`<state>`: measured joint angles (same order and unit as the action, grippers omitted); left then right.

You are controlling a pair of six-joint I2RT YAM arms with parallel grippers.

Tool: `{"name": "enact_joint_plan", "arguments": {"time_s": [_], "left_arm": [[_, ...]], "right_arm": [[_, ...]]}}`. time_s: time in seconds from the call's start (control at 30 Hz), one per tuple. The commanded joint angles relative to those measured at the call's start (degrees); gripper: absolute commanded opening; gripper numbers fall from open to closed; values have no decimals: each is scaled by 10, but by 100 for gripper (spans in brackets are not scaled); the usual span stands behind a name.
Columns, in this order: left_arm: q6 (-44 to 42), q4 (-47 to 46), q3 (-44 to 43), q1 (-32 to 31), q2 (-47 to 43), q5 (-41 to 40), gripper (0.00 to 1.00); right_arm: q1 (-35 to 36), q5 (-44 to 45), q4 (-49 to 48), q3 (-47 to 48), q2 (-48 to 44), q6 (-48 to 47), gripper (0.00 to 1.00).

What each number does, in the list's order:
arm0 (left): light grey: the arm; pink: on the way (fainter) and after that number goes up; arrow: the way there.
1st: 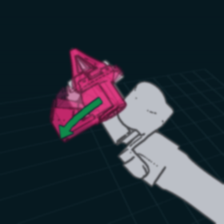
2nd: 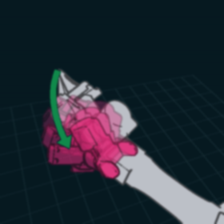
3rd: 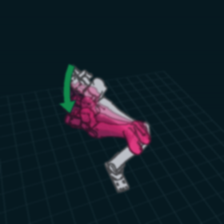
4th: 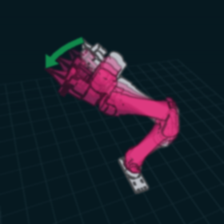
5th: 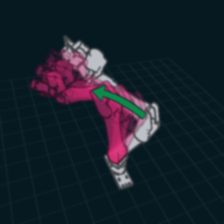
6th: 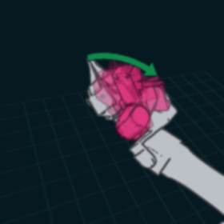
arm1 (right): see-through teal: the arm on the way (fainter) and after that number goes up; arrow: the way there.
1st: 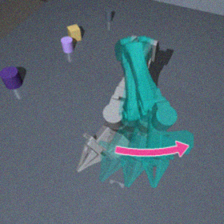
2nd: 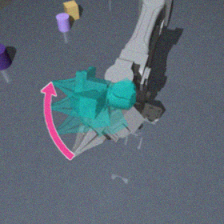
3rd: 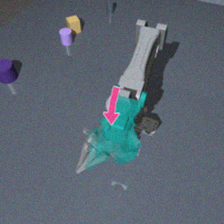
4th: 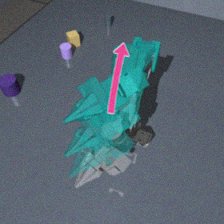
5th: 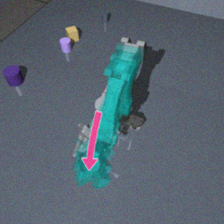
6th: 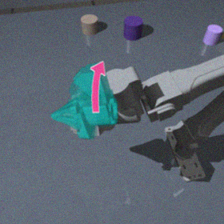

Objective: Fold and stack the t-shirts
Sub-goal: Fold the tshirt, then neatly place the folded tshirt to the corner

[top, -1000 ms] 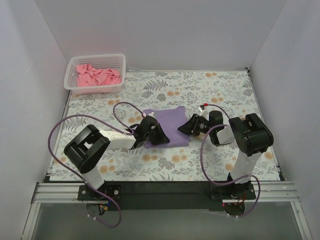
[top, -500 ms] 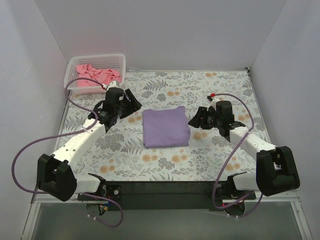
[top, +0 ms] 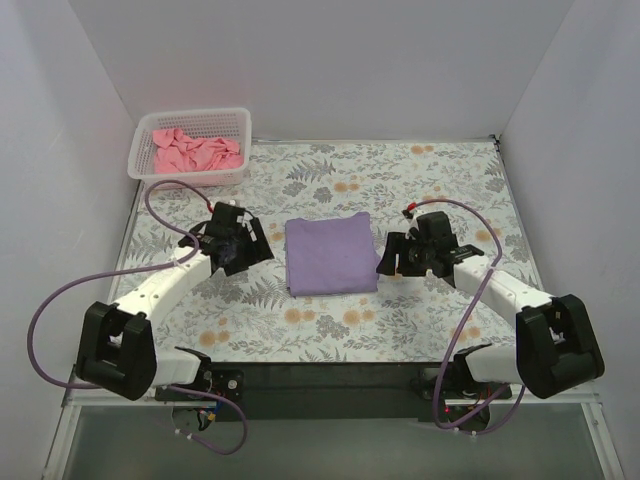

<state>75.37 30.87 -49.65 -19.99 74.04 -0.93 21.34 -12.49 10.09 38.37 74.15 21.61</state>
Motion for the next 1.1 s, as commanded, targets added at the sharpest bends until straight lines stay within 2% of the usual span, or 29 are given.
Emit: {"name": "enact_joint_plan", "arguments": {"time_s": [0.0,0.13,0.3,0.57,0.67,0.7,0.73,0.83,0.87,1.07], "left_arm": [[12,-11,31,-4,10,59,73],[26,-23,34,-34,44,38,73],[45,-42,9,-66,105,27,63],[67,-48,-49,-123,221,-7,57],[71,-46,-61,-125,250,-9,43],[74,-45,-60,-125,254,-10,36],[76,-43,-60,-125,257,-12,25],[76,-23,-62,-124,264,-42,8],[74,0,-71,-121,267,-75,0],[26,83,-105,-43,273,-196,0]], "right_arm": [[5,26,14,8,-26,-8,69],[5,20,14,-1,-36,-4,70],[5,14,13,-15,-56,-2,70],[5,-2,14,-45,-96,5,70],[6,3,15,-56,-114,3,70],[5,4,15,-58,-117,2,70],[6,7,16,-59,-125,2,70],[5,12,16,-64,-137,0,70],[5,12,17,-64,-139,-2,70],[5,10,26,-51,-157,-12,70]]}}
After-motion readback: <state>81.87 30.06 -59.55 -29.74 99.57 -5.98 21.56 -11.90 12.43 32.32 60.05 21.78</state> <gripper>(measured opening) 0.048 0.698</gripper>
